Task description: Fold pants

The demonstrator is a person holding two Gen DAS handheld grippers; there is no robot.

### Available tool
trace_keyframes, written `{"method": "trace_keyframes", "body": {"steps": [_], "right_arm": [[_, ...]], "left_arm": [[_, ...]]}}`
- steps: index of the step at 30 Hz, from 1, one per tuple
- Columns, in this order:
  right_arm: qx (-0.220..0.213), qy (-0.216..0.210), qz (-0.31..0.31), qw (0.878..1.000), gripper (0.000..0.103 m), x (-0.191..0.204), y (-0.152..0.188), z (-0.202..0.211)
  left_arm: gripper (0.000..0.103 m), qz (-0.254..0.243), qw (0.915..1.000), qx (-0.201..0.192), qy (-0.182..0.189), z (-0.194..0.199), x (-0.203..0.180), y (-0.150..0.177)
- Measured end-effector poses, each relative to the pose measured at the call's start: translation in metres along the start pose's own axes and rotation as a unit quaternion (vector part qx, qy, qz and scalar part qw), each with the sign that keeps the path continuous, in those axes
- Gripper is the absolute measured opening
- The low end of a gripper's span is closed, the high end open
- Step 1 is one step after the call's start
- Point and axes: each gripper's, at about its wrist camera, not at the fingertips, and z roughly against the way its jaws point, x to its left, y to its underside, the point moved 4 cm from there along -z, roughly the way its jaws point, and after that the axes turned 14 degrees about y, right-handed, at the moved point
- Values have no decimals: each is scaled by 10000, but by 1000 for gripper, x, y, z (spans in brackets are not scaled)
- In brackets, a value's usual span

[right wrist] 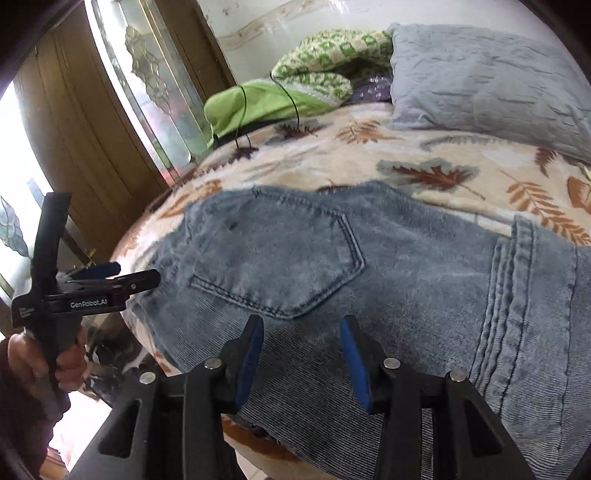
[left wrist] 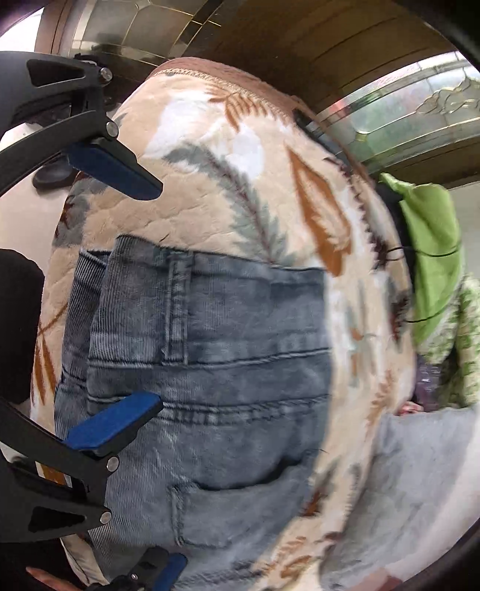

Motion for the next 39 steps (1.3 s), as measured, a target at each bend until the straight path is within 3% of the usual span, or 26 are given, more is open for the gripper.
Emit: {"method": "trace_keyframes", "body": {"steps": [2,9,15,21,25,32,39], "right_arm": [[134,88,94,9998,48,2,5,-8],[-18,216,568,9982,59,12,11,-10],[-78,238,659,9975,60,13,12,-10],[-59,270,618,9977,60,13,12,-6],[-141,211,524,9983,60,15,10,0],[-893,128,755,9931,60,32,6,25],[-627,297,1005,9925,60,43,11,8]], "left_arm": [[103,94,9999,39,76,-6,4,3],[103,195,9987,169,432,-15,13,3],[103,667,9948,231,728,-9,26,7],[103,628,9958,104,664,18,33,12],[103,421,9985,184,281,25,38,19],[103,484,9983,170,280,23,43,21],[103,360,9990,275,3,8,42,20]]}}
